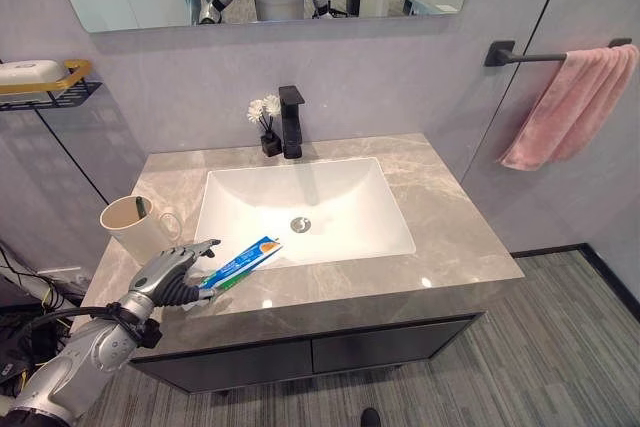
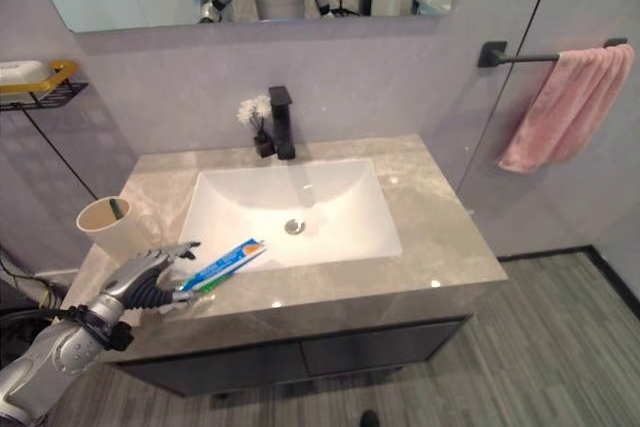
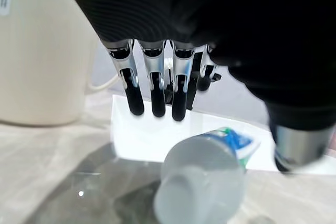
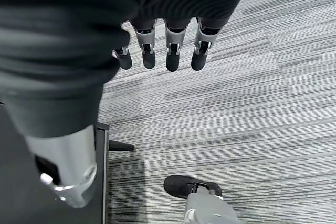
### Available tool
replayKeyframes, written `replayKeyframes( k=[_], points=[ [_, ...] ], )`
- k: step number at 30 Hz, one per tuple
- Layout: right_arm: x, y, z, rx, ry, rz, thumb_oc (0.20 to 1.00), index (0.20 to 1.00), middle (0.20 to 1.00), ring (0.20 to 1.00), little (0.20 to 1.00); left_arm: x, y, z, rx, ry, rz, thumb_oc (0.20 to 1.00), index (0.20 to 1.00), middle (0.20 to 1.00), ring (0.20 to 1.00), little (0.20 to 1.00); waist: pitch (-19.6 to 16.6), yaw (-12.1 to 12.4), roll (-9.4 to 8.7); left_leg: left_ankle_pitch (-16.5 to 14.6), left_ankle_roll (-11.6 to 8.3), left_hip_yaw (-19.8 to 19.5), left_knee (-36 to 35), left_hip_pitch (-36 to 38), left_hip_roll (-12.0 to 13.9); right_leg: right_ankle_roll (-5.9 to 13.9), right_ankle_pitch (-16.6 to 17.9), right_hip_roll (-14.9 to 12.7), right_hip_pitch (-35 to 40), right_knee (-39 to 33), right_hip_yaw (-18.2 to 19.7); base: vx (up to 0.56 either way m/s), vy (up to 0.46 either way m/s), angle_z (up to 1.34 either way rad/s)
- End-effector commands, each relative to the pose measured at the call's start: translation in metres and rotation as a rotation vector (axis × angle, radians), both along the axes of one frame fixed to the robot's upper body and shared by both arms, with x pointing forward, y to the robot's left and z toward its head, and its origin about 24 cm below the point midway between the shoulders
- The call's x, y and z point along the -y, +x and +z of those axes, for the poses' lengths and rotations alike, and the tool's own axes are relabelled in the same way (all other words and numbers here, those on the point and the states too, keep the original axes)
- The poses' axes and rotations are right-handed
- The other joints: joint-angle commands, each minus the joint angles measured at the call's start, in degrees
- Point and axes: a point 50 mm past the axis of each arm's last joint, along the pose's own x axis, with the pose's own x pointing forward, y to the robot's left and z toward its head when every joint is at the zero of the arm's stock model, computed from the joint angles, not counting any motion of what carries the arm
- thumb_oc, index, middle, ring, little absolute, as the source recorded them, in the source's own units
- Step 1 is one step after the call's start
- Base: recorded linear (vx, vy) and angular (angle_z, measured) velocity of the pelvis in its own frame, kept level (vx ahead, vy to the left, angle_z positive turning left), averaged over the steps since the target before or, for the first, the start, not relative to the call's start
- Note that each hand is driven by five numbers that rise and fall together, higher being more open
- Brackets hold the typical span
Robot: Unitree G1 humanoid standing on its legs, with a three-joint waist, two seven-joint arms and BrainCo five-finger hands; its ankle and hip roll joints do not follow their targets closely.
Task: Put brush and paste in cup on sink, flatten towel.
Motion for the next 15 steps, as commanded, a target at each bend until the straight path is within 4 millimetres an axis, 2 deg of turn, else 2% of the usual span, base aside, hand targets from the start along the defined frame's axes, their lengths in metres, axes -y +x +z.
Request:
replayKeyframes(
  k=[1,12,15],
  points=[
    [0.003,0.017,0.002,0.016,-0.024,0.011,1.0,1.0,1.0,1.0,1.0,-0.007,0.015,0.03,0.114,0.007,0.0,1.0,1.0,1.0,1.0,1.0,1.66,-1.27,-0.54,2.18,-1.65,-1.5,0.46,-1.32,2.19,4.62,-2.16,-3.57,6.19,0.4,0.19,0.0,0.0,0.0],
    [0.0,0.021,0.001,0.022,-0.018,0.018,1.0,1.0,1.0,1.0,1.0,0.006,0.018,0.033,0.125,-0.021,-0.047,1.0,1.0,1.0,1.0,1.0,1.79,-1.28,-0.47,2.25,-1.72,-1.93,0.46,-1.19,2.27,4.4,-2.27,-3.43,6.51,0.4,-0.21,0.0,0.0,0.0],
    [0.0,0.02,0.001,0.019,-0.018,0.014,1.0,1.0,1.0,1.0,1.0,0.01,0.018,0.027,0.096,-0.035,-0.054,1.0,1.0,1.0,1.0,1.0,1.85,-1.39,-0.37,2.3,-1.72,-2.04,0.46,-1.15,2.21,4.32,-2.41,-3.38,6.69,0.4,-0.28,0.0,0.0,0.0]
  ],
)
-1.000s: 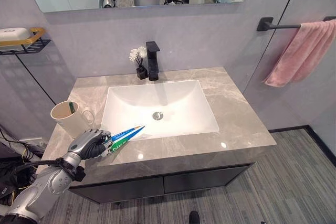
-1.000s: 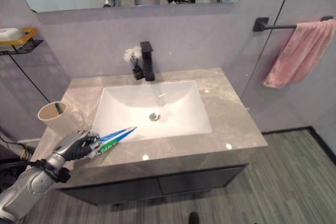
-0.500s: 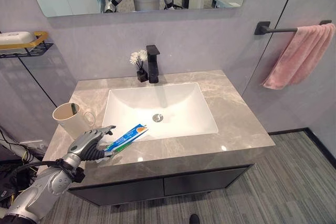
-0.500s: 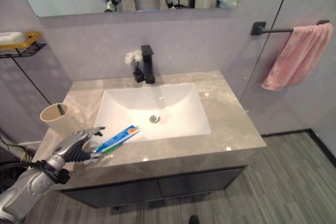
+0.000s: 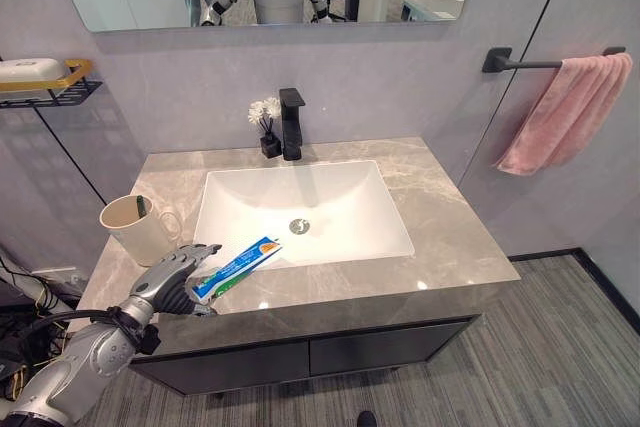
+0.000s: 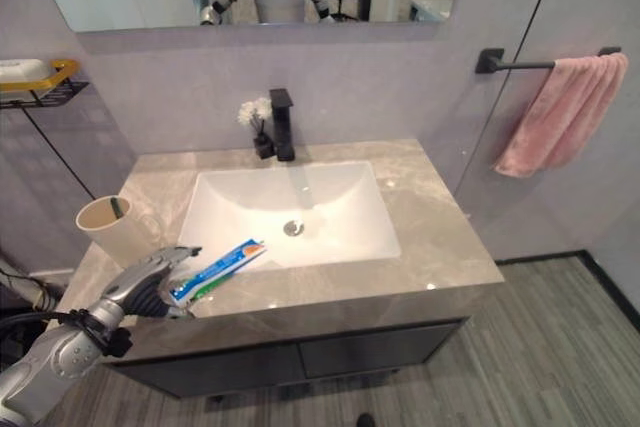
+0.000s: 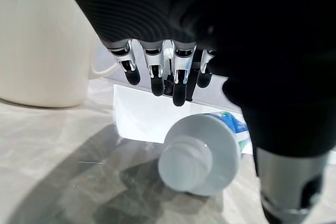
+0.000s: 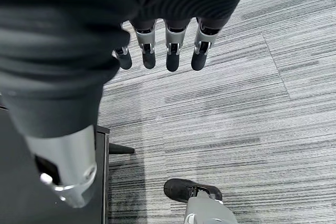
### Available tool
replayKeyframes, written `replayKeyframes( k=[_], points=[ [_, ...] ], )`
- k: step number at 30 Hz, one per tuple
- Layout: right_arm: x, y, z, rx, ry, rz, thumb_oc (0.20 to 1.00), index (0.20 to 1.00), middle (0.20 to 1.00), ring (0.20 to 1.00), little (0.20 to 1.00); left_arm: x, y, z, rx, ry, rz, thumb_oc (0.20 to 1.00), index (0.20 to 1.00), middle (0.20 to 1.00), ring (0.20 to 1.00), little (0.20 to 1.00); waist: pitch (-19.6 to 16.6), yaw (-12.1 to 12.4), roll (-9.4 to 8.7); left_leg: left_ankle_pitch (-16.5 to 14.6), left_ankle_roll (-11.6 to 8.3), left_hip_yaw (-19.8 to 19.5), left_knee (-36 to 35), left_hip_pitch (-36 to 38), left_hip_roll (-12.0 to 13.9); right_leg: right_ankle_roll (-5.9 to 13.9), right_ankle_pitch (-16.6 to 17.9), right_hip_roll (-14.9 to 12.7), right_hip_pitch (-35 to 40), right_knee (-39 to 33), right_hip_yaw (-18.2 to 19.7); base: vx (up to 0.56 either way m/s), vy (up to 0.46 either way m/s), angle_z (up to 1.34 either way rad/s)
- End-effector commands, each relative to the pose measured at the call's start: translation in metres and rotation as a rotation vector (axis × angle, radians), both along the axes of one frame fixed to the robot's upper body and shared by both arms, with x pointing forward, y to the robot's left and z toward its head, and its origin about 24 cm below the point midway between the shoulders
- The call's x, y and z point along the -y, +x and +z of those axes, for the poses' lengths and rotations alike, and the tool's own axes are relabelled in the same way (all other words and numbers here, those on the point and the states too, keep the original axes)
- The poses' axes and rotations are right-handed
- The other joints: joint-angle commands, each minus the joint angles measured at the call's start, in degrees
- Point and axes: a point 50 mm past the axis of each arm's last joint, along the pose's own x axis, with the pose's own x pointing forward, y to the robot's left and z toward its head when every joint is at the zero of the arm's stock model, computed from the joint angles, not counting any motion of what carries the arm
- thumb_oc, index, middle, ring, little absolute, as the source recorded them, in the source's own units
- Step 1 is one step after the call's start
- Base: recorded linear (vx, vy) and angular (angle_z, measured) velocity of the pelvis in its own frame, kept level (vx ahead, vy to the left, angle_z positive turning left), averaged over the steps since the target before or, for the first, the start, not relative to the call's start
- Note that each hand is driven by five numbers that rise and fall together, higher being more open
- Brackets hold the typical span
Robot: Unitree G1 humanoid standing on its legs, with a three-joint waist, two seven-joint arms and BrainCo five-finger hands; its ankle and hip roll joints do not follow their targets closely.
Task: Put brush and paste in cup on sink, flatten towel.
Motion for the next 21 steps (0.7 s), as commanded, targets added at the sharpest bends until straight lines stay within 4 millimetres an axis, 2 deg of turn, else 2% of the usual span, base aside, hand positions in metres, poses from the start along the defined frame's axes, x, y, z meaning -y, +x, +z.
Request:
replayKeyframes(
  k=[1,7,9,10,11,12,13,14,21],
  points=[
    [0.0,0.021,0.001,0.023,-0.019,0.012,1.0,1.0,1.0,1.0,1.0,0.008,0.02,0.029,0.128,-0.038,-0.039,1.0,1.0,1.0,1.0,1.0,2.21,-1.39,0.13,2.27,-1.69,-1.97,0.46,-1.21,2.21,4.34,-2.43,-3.39,6.59,0.4,-0.26,0.0,0.0,0.0],
    [0.002,0.017,0.001,0.009,-0.021,0.001,1.0,1.0,1.0,1.0,1.0,0.008,0.019,0.02,0.094,-0.054,-0.019,1.0,1.0,1.0,1.0,1.0,2.38,-1.54,0.48,2.27,-1.69,-1.95,0.46,-1.18,2.26,4.3,-2.47,-3.34,6.54,0.4,-0.25,0.0,0.0,0.0],
    [0.002,0.016,0.001,0.008,-0.019,-0.003,1.0,1.0,1.0,1.0,1.0,0.009,0.018,0.014,0.076,-0.064,-0.01,0.906,0.906,0.906,0.906,0.906,2.4,-1.65,0.58,2.26,-1.67,-1.94,0.46,-1.2,2.28,4.29,-2.45,-3.35,6.5,0.4,-0.19,0.0,0.0,0.0],
    [0.002,0.016,0.001,0.006,-0.019,-0.005,1.0,1.0,1.0,1.0,1.0,0.009,0.019,0.014,0.073,-0.067,-0.009,0.777,0.777,0.777,0.777,0.777,2.37,-1.68,0.64,2.24,-1.65,-1.9,0.46,-1.21,2.25,4.29,-2.46,-3.35,6.46,0.4,-0.17,0.0,0.0,0.0],
    [0.002,0.016,0.001,0.006,-0.021,-0.005,1.0,1.0,1.0,1.0,1.0,0.01,0.019,0.011,0.061,-0.074,-0.007,0.495,0.495,0.495,0.495,0.495,2.4,-1.8,0.69,2.26,-1.65,-1.78,0.46,-1.2,2.25,4.28,-2.44,-3.35,6.38,0.4,-0.16,0.0,0.0,0.0],
    [0.002,0.017,0.001,0.008,-0.023,-0.004,1.0,1.0,1.0,1.0,1.0,0.01,0.019,0.009,0.051,-0.076,-0.003,0.391,0.391,0.391,0.391,0.391,2.41,-1.85,0.72,2.26,-1.64,-1.79,0.46,-1.22,2.24,4.27,-2.45,-3.36,6.36,0.4,-0.09,0.0,0.0,0.0],
    [0.003,0.017,0.001,0.009,-0.026,-0.006,1.0,1.0,1.0,1.0,1.0,0.011,0.019,0.008,0.047,-0.081,-0.005,0.247,0.247,0.247,0.247,0.247,2.42,-1.9,0.74,2.24,-1.62,-1.78,0.46,-1.22,2.23,4.27,-2.44,-3.37,6.31,0.4,-0.04,0.0,0.0,0.0],
    [0.003,0.017,0.001,0.009,-0.027,-0.006,1.0,1.0,1.0,1.0,1.0,0.013,0.02,0.007,0.043,-0.086,-0.01,0.2,0.2,0.2,0.2,0.2,2.41,-1.91,0.8,2.19,-1.61,-1.73,0.46,-1.21,2.22,4.26,-2.47,-3.37,6.29,0.4,0.01,0.0,0.0,0.0],
    [0.005,0.016,0.002,0.013,-0.031,-0.025,1.0,1.0,1.0,1.0,1.0,0.016,0.02,0.002,0.009,-0.054,-0.038,0.2,0.2,0.2,0.2,0.2,2.24,-2.21,0.99,1.98,-1.55,-1.51,0.46,-1.13,2.16,4.3,-2.5,-3.41,6.11,0.4,0.28,0.0,0.0,0.0]
  ],
)
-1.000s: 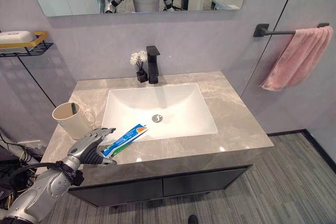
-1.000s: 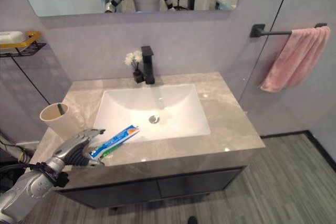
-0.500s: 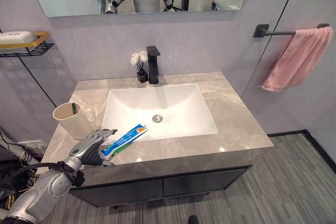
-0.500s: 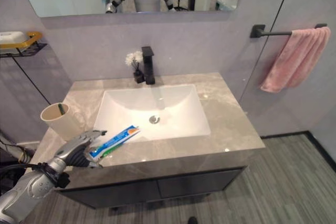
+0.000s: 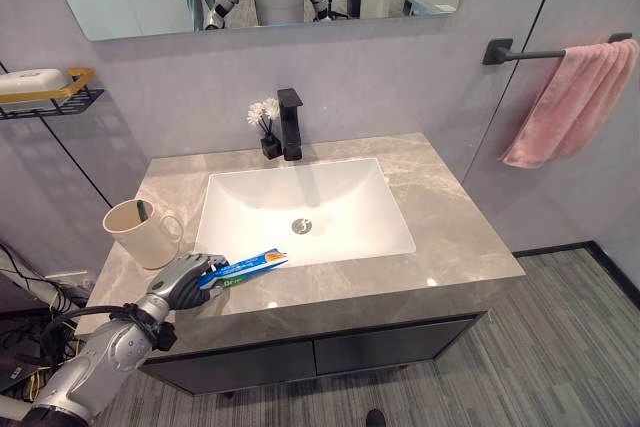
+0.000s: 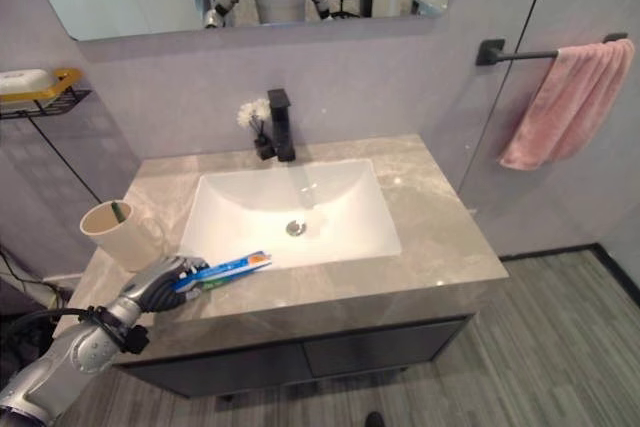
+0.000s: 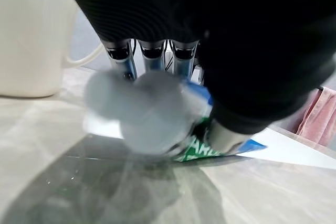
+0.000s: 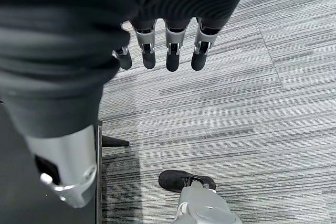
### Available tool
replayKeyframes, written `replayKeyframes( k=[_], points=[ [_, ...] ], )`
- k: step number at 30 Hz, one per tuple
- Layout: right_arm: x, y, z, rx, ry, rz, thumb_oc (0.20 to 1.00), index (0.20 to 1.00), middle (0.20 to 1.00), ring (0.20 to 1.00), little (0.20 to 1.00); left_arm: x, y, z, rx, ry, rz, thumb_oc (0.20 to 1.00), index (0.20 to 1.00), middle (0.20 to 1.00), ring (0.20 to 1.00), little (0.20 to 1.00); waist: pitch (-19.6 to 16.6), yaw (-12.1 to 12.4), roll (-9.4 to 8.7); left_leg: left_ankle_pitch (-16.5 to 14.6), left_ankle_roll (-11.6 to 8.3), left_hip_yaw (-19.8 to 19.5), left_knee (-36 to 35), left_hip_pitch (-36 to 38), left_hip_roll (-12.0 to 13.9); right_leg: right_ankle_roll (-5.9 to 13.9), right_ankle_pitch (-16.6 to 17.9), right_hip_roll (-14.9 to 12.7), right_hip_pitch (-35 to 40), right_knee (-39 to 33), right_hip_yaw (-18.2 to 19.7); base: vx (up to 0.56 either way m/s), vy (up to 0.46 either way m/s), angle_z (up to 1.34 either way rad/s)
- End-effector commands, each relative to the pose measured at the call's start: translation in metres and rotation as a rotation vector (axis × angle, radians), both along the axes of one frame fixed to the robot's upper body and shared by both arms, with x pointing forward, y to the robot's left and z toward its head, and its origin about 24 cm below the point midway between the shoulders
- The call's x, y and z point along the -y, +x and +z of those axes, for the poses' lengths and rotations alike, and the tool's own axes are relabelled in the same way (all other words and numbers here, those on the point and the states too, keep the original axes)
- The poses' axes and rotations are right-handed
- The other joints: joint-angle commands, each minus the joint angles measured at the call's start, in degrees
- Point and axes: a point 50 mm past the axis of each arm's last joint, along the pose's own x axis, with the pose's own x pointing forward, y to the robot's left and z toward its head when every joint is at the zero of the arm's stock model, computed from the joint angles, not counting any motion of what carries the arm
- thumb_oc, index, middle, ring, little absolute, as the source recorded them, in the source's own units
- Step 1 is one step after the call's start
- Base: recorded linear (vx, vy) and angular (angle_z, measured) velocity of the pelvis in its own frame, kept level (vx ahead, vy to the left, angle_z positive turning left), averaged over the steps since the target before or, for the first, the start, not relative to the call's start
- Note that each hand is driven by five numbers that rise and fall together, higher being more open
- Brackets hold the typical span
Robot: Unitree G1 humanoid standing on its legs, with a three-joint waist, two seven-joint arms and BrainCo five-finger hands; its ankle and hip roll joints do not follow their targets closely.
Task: Put brush and paste in cup on sink, flatten towel.
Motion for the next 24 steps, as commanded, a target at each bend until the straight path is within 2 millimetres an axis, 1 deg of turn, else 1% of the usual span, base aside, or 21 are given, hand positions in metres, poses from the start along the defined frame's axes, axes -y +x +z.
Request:
replayKeyframes(
  k=[1,5,6,10,11,12,13,14,15,16,17,18,19,20,21,22,23,24],
  points=[
    [0.005,0.019,0.002,0.03,-0.032,-0.021,1.0,1.0,1.0,1.0,1.0,0.001,0.01,0.008,0.018,0.015,-0.022,0.2,0.2,0.2,0.2,0.2,1.94,-1.94,-0.93,2.02,-1.56,-1.51,0.49,-1.08,2.1,4.63,-2.27,-3.48,6.16,0.41,0.3,0.0,0.0,0.0],
    [0.005,0.017,0.002,0.027,-0.032,-0.047,1.0,1.0,1.0,1.0,1.0,0.0,0.009,0.007,0.011,0.04,-0.03,0.2,0.2,0.2,0.2,0.2,1.83,-1.94,-0.98,1.96,-1.56,-1.34,0.49,-0.94,2.19,4.64,-2.34,-3.45,6.22,0.41,0.45,0.0,0.0,0.0],
    [0.006,0.016,0.002,0.032,-0.036,-0.069,1.0,1.0,1.0,1.0,1.0,0.0,0.01,0.009,0.025,0.047,-0.033,0.2,0.2,0.2,0.2,0.2,1.8,-1.91,-1.03,1.92,-1.56,-1.3,0.49,-0.88,2.22,4.66,-2.33,-3.44,6.22,0.41,0.47,0.0,0.0,0.0],
    [0.019,0.016,0.008,0.109,-0.063,-0.241,1.0,1.0,1.0,1.0,1.0,-0.004,0.012,0.024,0.108,0.077,-0.026,0.2,0.2,0.2,0.2,0.2,1.52,-1.98,-1.21,1.82,-1.62,-1.33,0.49,-0.7,2.21,4.7,-2.42,-3.39,6.29,0.41,0.5,0.0,0.0,0.0],
    [0.029,0.018,0.013,0.161,-0.093,-0.325,1.0,1.0,1.0,1.0,1.0,-0.006,0.014,0.031,0.147,0.09,-0.021,0.2,0.2,0.2,0.2,0.2,1.35,-2.16,-1.32,1.84,-1.66,-1.33,0.49,-0.71,2.26,4.73,-2.44,-3.39,6.29,0.41,0.53,0.0,0.0,0.0],
    [0.035,0.02,0.017,0.198,-0.104,-0.371,1.0,1.0,1.0,1.0,1.0,-0.006,0.015,0.04,0.191,0.102,-0.024,0.2,0.2,0.2,0.2,0.2,1.36,-2.08,-1.33,1.84,-1.7,-1.38,0.49,-0.74,2.28,4.76,-2.42,-3.39,6.29,0.41,0.48,0.0,0.0,0.0],
    [0.057,0.026,0.03,0.301,-0.164,-0.495,1.0,1.0,1.0,1.0,1.0,-0.007,0.021,0.062,0.303,0.131,-0.03,0.2,0.2,0.2,0.2,0.2,1.32,-2.31,-1.47,1.71,-1.77,-1.46,0.49,-0.67,2.31,4.9,-2.4,-3.45,6.44,0.41,0.34,0.0,0.0,0.0],
    [0.075,0.037,0.045,0.397,-0.215,-0.544,1.0,1.0,1.0,1.0,1.0,-0.008,0.025,0.083,0.407,0.163,-0.045,0.2,0.2,0.2,0.2,0.2,1.06,-2.56,-1.54,1.75,-1.84,-1.42,0.49,-0.81,2.26,5.02,-2.18,-3.52,6.33,0.41,0.38,0.0,0.0,0.0],
    [0.093,0.048,0.062,0.491,-0.283,-0.569,1.0,1.0,1.0,1.0,1.0,-0.011,0.027,0.095,0.47,0.189,-0.037,0.2,0.2,0.2,0.2,0.2,1.05,-2.89,-1.55,1.26,-1.88,-1.43,0.49,-0.57,2.26,5.2,-2.46,-3.52,6.61,0.41,0.34,0.0,0.0,0.0],
    [0.103,0.059,0.076,0.57,-0.321,-0.561,1.0,1.0,1.0,1.0,1.0,-0.014,0.029,0.107,0.54,0.206,-0.027,0.2,0.2,0.2,0.2,0.2,0.97,-3.06,-1.64,1.65,-1.9,-1.32,0.49,-0.81,2.25,5.16,-2.04,-3.57,6.34,0.41,0.36,0.0,0.0,0.0],
    [0.114,0.073,0.094,0.662,-0.378,-0.535,1.0,1.0,1.0,1.0,1.0,-0.016,0.031,0.115,0.596,0.214,-0.016,0.2,0.2,0.2,0.2,0.2,0.91,-3.34,-1.6,1.2,-1.93,-1.3,0.49,-0.56,2.27,5.3,-2.28,-3.59,6.6,0.41,0.26,-0.04,-0.002,-0.02],
    [0.116,0.085,0.105,0.73,-0.394,-0.505,1.0,1.0,1.0,1.0,1.0,-0.016,0.032,0.121,0.642,0.221,-0.008,0.2,0.2,0.2,0.2,0.2,0.84,-3.54,-1.69,1.57,-1.9,-1.28,0.49,-0.78,2.23,5.18,-1.85,-3.63,6.43,0.41,0.3,0.0,0.0,0.0],
    [0.115,0.084,0.105,0.73,-0.395,-0.505,1.0,1.0,1.0,1.0,1.0,-0.016,0.032,0.121,0.644,0.222,-0.007,0.2,0.2,0.2,0.2,0.2,0.86,-3.55,-1.66,1.58,-1.88,-1.3,0.49,-0.81,2.22,5.19,-1.83,-3.64,6.41,0.41,0.28,0.0,0.0,0.0],
    [0.121,0.104,0.133,0.873,-0.456,-0.452,1.0,1.0,1.0,1.0,1.0,-0.016,0.033,0.132,0.718,0.229,0.003,0.2,0.2,0.2,0.2,0.2,0.76,-4.0,-1.6,1.43,-1.86,-1.3,0.49,-0.63,2.22,5.21,-1.83,-3.66,6.63,0.41,0.28,0.0,0.0,0.0],
    [0.115,0.135,0.179,1.102,-0.524,-0.346,1.0,1.0,1.0,1.0,1.0,-0.017,0.032,0.151,0.835,0.235,0.027,0.2,0.2,0.2,0.2,0.2,0.66,-4.38,-1.58,1.65,-1.78,-1.21,0.49,-0.7,2.18,5.03,-1.48,-3.76,6.59,0.41,0.28,0.0,0.0,0.0],
    [0.106,0.145,0.195,1.204,-0.524,-0.312,1.0,1.0,1.0,1.0,1.0,-0.016,0.032,0.158,0.898,0.233,0.036,0.2,0.2,0.2,0.2,0.2,0.34,-4.75,-1.47,1.2,-1.73,-1.39,0.49,-0.55,2.18,5.08,-1.7,-3.74,6.76,0.41,0.22,0.0,0.0,0.0],
    [0.102,0.152,0.211,1.287,-0.534,-0.285,1.0,1.0,1.0,1.0,1.0,-0.016,0.032,0.166,0.944,0.232,0.048,0.2,0.2,0.2,0.2,0.2,-0.03,-4.76,-1.55,1.24,-1.72,-1.45,0.49,-0.61,2.15,5.01,-1.65,-3.76,6.7,0.41,0.16,0.0,0.0,0.0],
    [0.101,0.152,0.211,1.289,-0.536,-0.285,1.0,1.0,1.0,1.0,1.0,-0.016,0.032,0.166,0.947,0.232,0.049,0.2,0.2,0.2,0.2,0.2,0.04,-4.79,-1.52,1.24,-1.72,-1.48,0.49,-0.65,2.15,5.01,-1.66,-3.77,6.68,0.41,0.13,0.0,0.0,0.0]
  ],
)
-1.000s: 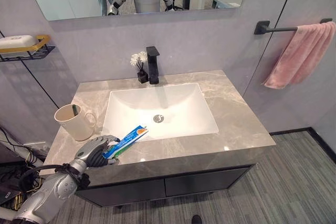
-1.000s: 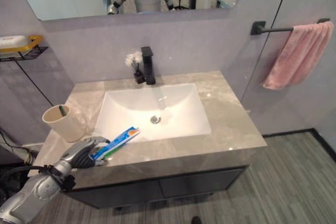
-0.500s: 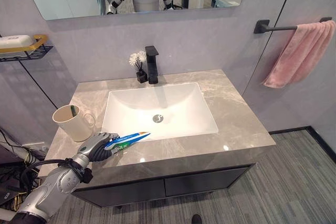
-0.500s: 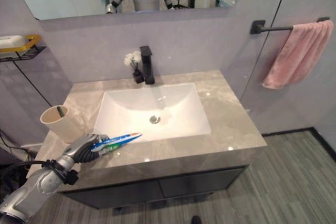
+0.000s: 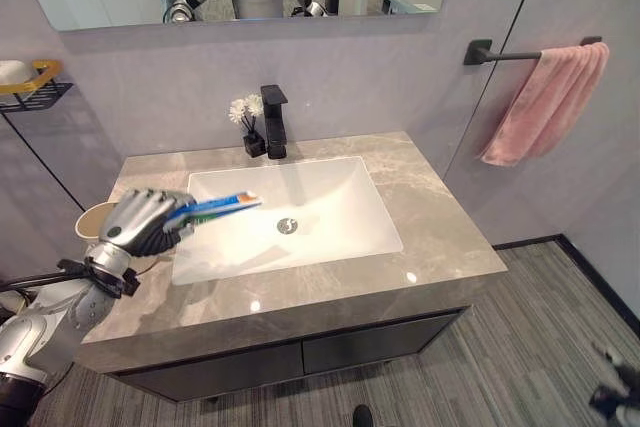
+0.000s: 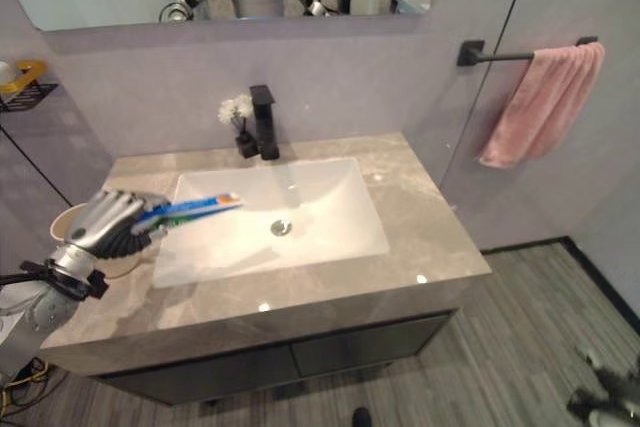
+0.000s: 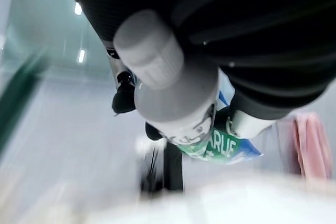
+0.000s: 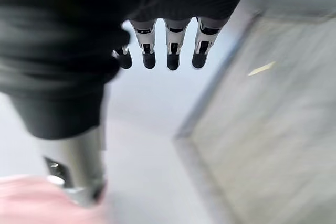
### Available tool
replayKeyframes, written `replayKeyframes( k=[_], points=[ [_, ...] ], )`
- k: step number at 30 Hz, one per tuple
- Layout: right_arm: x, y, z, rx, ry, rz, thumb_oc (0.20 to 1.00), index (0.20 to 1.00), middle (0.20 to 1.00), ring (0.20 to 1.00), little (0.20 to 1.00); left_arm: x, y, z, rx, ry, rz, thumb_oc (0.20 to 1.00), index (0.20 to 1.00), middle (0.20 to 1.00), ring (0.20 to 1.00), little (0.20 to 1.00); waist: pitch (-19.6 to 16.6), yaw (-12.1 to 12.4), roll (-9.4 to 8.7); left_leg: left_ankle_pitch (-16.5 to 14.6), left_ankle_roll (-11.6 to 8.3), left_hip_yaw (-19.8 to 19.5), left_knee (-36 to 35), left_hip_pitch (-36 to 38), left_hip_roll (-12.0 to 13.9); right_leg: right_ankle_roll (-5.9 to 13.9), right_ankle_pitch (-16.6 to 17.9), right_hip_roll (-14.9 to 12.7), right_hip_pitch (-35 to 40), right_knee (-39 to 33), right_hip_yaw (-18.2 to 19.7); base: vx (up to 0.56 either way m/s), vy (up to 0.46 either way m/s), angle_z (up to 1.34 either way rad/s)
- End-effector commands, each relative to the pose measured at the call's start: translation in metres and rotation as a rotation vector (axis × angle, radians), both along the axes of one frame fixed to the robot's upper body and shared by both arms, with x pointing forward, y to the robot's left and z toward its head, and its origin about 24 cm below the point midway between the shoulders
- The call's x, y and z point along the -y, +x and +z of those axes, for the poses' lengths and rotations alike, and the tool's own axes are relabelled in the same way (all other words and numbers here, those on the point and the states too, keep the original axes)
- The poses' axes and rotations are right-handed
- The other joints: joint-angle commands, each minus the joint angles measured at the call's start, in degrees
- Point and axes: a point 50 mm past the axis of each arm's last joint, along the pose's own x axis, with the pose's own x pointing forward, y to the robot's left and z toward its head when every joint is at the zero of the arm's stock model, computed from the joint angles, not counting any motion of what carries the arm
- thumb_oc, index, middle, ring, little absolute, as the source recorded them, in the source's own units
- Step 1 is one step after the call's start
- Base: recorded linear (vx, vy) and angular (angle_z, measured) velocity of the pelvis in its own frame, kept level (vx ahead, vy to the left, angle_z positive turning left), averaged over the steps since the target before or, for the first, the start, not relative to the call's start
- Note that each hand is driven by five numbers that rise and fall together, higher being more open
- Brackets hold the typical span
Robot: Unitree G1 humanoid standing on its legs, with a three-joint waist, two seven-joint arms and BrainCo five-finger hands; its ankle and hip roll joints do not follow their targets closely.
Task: Put brush and paste in cup on sink, flatten towel.
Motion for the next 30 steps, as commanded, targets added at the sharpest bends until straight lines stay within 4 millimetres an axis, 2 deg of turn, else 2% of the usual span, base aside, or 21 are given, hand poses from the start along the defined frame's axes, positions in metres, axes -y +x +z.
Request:
replayKeyframes(
  k=[1,3,4,6,7,9,11,12,13,14,15,16,17,19,22,30],
  points=[
    [-0.004,0.026,0.034,0.191,-0.122,0.013,1.0,1.0,1.0,1.0,1.0,0.007,0.005,0.07,0.397,0.009,-0.033,0.2,0.2,0.2,0.2,0.2,-1.02,-0.67,-0.89,1.25,-1.3,-1.7,0.46,-1.05,1.96,5.07,-1.93,-4.12,6.49,0.4,-0.29,0.0,0.0,0.0],
    [-0.027,0.043,0.06,0.332,-0.143,0.14,1.0,1.0,1.0,1.0,1.0,0.011,0.005,0.084,0.499,-0.032,-0.038,0.2,0.2,0.2,0.2,0.2,-1.25,-0.89,-0.84,0.79,-1.25,-1.66,0.46,-0.71,1.97,5.0,-2.39,-4.09,6.93,0.4,-0.35,0.0,0.0,0.0],
    [-0.052,0.061,0.077,0.456,-0.094,0.274,1.0,1.0,1.0,1.0,1.0,0.018,0.006,0.099,0.582,-0.061,-0.062,0.2,0.2,0.2,0.2,0.2,-1.29,-0.78,-1.0,1.23,-1.15,-1.68,0.46,-0.84,1.91,4.8,-2.03,-4.13,6.81,0.4,-0.39,-0.03,0.0,0.0],
    [-0.079,0.077,0.099,0.572,-0.071,0.431,1.0,1.0,1.0,1.0,1.0,0.028,0.01,0.11,0.649,-0.118,-0.103,0.2,0.2,0.2,0.2,0.2,-1.54,-0.69,-1.09,1.27,-1.14,-1.62,0.46,-0.83,1.91,4.69,-2.06,-4.15,6.76,0.4,-0.4,-0.03,-0.001,-0.03],
    [-0.079,0.077,0.1,0.572,-0.071,0.431,1.0,1.0,1.0,1.0,1.0,0.028,0.01,0.111,0.65,-0.118,-0.104,0.2,0.2,0.2,0.2,0.2,-1.51,-0.67,-1.12,1.35,-1.13,-1.63,0.46,-0.89,1.9,4.67,-2.0,-4.15,6.7,0.4,-0.39,0.0,0.0,0.0],
    [-0.106,0.096,0.114,0.654,0.005,0.575,1.0,1.0,1.0,1.0,1.0,0.04,0.014,0.122,0.699,-0.172,-0.159,0.2,0.2,0.2,0.2,0.2,-1.82,-0.32,-1.26,1.49,-1.14,-1.57,0.46,-0.89,1.92,4.59,-1.99,-4.11,6.72,0.4,-0.35,0.0,0.0,0.0],
    [-0.171,0.127,0.137,0.805,0.258,0.908,1.0,1.0,1.0,1.0,1.0,0.064,0.019,0.143,0.78,-0.251,-0.267,0.2,0.2,0.2,0.2,0.2,-2.05,0.65,-1.53,1.64,-1.11,-1.54,0.46,-0.71,1.88,4.47,-1.95,-4.1,7.0,0.4,-0.47,0.0,0.0,0.0],
    [-0.187,0.134,0.141,0.823,0.311,0.966,1.0,1.0,1.0,1.0,1.0,0.069,0.021,0.146,0.789,-0.267,-0.284,0.2,0.2,0.2,0.2,0.2,-2.12,0.91,-1.59,1.78,-1.09,-1.58,0.46,-0.8,1.87,4.44,-1.88,-4.13,6.97,0.4,-0.43,0.0,0.0,0.0],
    [-0.187,0.134,0.142,0.824,0.311,0.966,1.0,1.0,1.0,1.0,1.0,0.07,0.021,0.147,0.79,-0.267,-0.285,0.2,0.2,0.2,0.2,0.2,-2.07,0.91,-1.62,1.78,-1.09,-1.58,0.46,-0.81,1.87,4.44,-1.87,-4.13,6.96,0.4,-0.43,-0.01,0.009,0.07],
    [-0.216,0.14,0.158,0.86,0.357,1.084,1.0,1.0,1.0,1.0,1.0,0.079,0.022,0.153,0.806,-0.279,-0.324,0.2,0.2,0.2,0.2,0.2,-2.32,1.52,-1.63,1.9,-1.12,-1.57,0.46,-0.89,1.9,4.41,-1.83,-4.19,7.01,0.4,-0.55,0.01,0.013,0.05],
    [-0.253,0.144,0.182,0.932,0.403,1.23,1.0,1.0,1.0,1.0,1.0,0.091,0.021,0.16,0.833,-0.3,-0.382,0.2,0.2,0.2,0.2,0.2,-2.21,2.28,-1.85,1.99,-1.16,-1.7,0.46,-1.01,1.83,4.37,-1.84,-4.21,7.05,0.4,-0.76,0.02,0.014,0.04],
    [-0.277,0.143,0.198,0.957,0.391,1.347,1.0,1.0,1.0,1.0,1.0,0.099,0.019,0.162,0.835,-0.312,-0.427,0.2,0.2,0.2,0.2,0.2,-2.27,2.79,-2.05,2.13,-1.21,-1.83,0.46,-1.1,1.82,4.39,-1.82,-4.22,7.1,0.4,-0.89,0.02,0.006,-0.06],
    [-0.277,0.143,0.198,0.959,0.39,1.349,1.0,1.0,1.0,1.0,1.0,0.099,0.019,0.163,0.838,-0.311,-0.427,0.2,0.2,0.2,0.2,0.2,-2.16,2.74,-2.05,2.13,-1.21,-1.83,0.46,-1.11,1.81,4.4,-1.83,-4.22,7.08,0.4,-0.89,0.0,0.0,0.0],
    [-0.3,0.141,0.214,0.986,0.392,1.471,1.0,1.0,1.0,1.0,1.0,0.107,0.02,0.16,0.773,-0.387,-0.519,0.2,0.2,0.2,0.2,0.2,-1.96,3.36,-2.19,2.32,-1.27,-2.13,0.46,-1.3,1.85,4.34,-1.87,-4.33,7.21,0.4,-1.22,0.01,0.006,0.08],
    [-0.315,0.139,0.225,0.988,0.359,1.553,1.0,1.0,1.0,1.0,1.0,0.108,0.025,0.157,0.731,-0.414,-0.534,0.2,0.2,0.2,0.2,0.2,-1.89,3.83,-2.41,2.45,-1.29,-2.48,0.46,-1.58,1.79,4.27,-1.91,-4.33,7.29,0.43,-1.55,0.01,0.001,0.03],
    [-0.344,0.131,0.234,0.998,0.468,1.716,1.0,1.0,1.0,1.0,1.0,0.107,0.034,0.141,0.639,-0.457,-0.529,0.2,0.2,0.2,0.2,0.2,-1.4,4.65,-3.14,2.65,-1.2,-3.4,0.46,-2.11,1.56,4.14,-2.13,-4.41,7.53,0.86,-2.41,0.01,0.005,0.07]
  ],
)
